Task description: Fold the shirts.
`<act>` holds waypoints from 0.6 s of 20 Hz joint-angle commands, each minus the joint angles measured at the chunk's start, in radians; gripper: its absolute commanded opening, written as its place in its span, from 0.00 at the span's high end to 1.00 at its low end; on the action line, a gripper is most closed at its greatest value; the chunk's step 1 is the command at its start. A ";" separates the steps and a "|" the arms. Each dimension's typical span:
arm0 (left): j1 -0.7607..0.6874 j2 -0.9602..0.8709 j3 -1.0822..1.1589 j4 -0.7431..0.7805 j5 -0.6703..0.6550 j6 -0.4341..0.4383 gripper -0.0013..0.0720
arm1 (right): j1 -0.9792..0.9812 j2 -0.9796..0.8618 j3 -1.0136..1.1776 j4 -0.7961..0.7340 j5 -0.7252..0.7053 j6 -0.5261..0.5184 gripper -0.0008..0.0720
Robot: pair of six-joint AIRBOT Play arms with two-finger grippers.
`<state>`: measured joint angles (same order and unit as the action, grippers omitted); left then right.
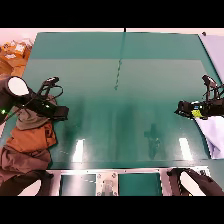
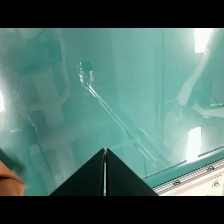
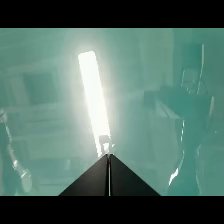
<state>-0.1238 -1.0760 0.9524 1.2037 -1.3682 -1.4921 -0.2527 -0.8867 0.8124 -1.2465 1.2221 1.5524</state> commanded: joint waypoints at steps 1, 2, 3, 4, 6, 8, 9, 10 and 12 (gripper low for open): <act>-0.001 0.001 -0.001 0.001 0.019 0.001 0.94 | 0.001 0.000 0.000 0.000 0.000 0.000 0.96; -0.001 0.001 -0.001 0.002 0.031 0.002 0.94 | 0.001 0.000 0.000 0.000 0.000 0.000 0.96; -0.001 0.001 -0.001 0.003 0.047 0.010 0.94 | 0.001 0.000 0.000 0.000 0.000 0.000 0.96; -0.001 0.001 -0.001 0.018 0.067 0.009 0.94 | 0.001 0.000 0.000 0.000 0.000 0.000 0.96; -0.001 0.001 -0.001 0.118 0.134 0.008 0.80 | 0.001 0.000 0.000 0.000 0.000 0.000 0.96; 0.000 -0.002 -0.001 0.339 0.229 -0.043 0.02 | 0.001 0.000 0.000 0.000 0.000 0.000 0.96; 0.000 -0.002 -0.001 0.471 0.274 -0.066 0.02 | 0.001 0.000 0.000 0.000 0.000 0.000 0.96; 0.010 -0.003 -0.001 0.566 0.314 -0.087 0.02 | 0.001 0.000 0.000 0.000 0.000 0.000 0.96; 0.074 -0.010 -0.001 0.634 0.393 -0.105 0.02 | 0.001 0.000 0.000 0.000 0.000 0.000 0.96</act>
<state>-0.0959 -1.0801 0.9520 1.6230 -1.1069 -1.5520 -0.2527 -0.8871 0.8124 -1.2461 1.2217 1.5524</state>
